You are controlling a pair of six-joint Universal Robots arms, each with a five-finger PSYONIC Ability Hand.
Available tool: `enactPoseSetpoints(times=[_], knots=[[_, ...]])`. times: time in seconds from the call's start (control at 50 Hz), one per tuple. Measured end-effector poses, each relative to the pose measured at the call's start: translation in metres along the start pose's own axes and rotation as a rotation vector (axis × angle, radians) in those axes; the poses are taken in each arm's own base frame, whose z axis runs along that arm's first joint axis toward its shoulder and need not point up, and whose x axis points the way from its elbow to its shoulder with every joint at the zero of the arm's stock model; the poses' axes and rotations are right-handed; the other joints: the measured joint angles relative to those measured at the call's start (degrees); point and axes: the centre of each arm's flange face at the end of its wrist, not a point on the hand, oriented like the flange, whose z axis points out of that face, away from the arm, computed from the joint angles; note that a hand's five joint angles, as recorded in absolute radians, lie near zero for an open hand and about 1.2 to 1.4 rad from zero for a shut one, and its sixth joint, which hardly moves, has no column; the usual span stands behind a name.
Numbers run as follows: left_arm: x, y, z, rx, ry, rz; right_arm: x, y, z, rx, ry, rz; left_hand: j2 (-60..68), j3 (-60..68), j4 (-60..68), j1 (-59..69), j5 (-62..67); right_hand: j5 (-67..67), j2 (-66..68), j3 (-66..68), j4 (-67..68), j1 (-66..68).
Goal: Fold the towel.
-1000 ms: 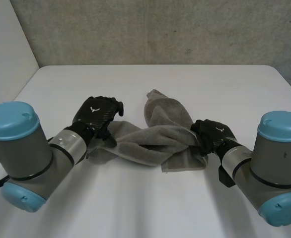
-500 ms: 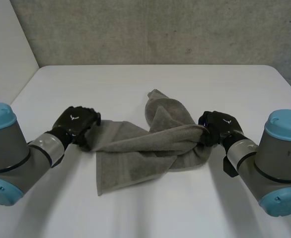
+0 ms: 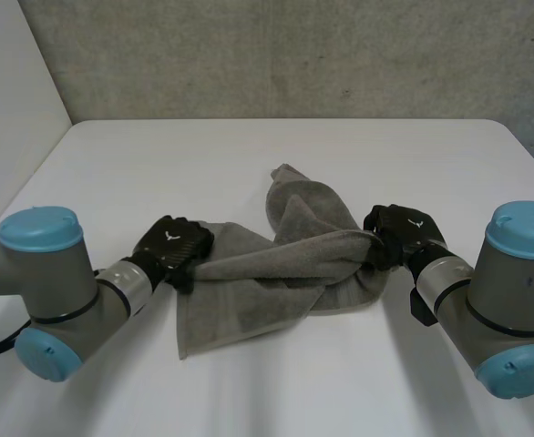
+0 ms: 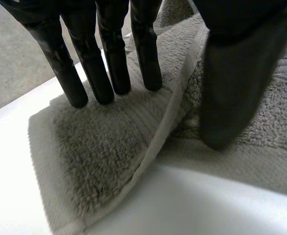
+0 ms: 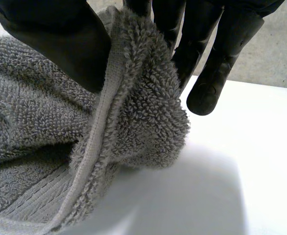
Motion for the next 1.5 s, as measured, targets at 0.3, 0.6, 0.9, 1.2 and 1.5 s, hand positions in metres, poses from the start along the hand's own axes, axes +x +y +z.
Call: enactPoseSetpoints(times=[0.3, 0.6, 0.9, 1.2, 1.5], knots=[[-0.001, -0.020, 0.015, 0.066, -0.002, -0.041, -0.005, -0.029, -0.015, -0.018, -0.058, -0.142, 34.96, 35.58, 37.62, 34.80, 35.59, 0.00, 0.00, 0.00, 0.00, 0.00], [-0.028, -0.114, -0.041, 0.228, -0.091, -0.119, -0.020, -0.074, -0.050, -0.254, -0.220, -0.528, 34.96, 35.67, 37.62, 34.81, 35.60, 0.00, 0.00, 0.00, 0.00, 0.00], [-0.064, -0.139, -0.067, 0.303, -0.193, -0.186, -0.001, -0.082, -0.006, -0.023, 0.037, -0.252, 36.11, 36.59, 37.67, 34.81, 35.88, -42.43, -37.81, -37.19, -39.76, -40.81], [-0.086, -0.123, -0.076, 0.266, -0.259, -0.226, 0.010, -0.018, 0.001, -0.196, 0.062, -0.107, 36.12, 36.59, 37.90, 34.81, 35.88, -36.68, -35.78, -33.95, -36.29, -36.69], [-0.105, -0.145, -0.086, 0.345, -0.310, -0.185, -0.007, -0.088, -0.006, -0.081, -0.091, -0.227, 36.33, 36.59, 37.90, 34.84, 36.07, 0.04, 1.34, 1.71, 0.10, -0.58]])
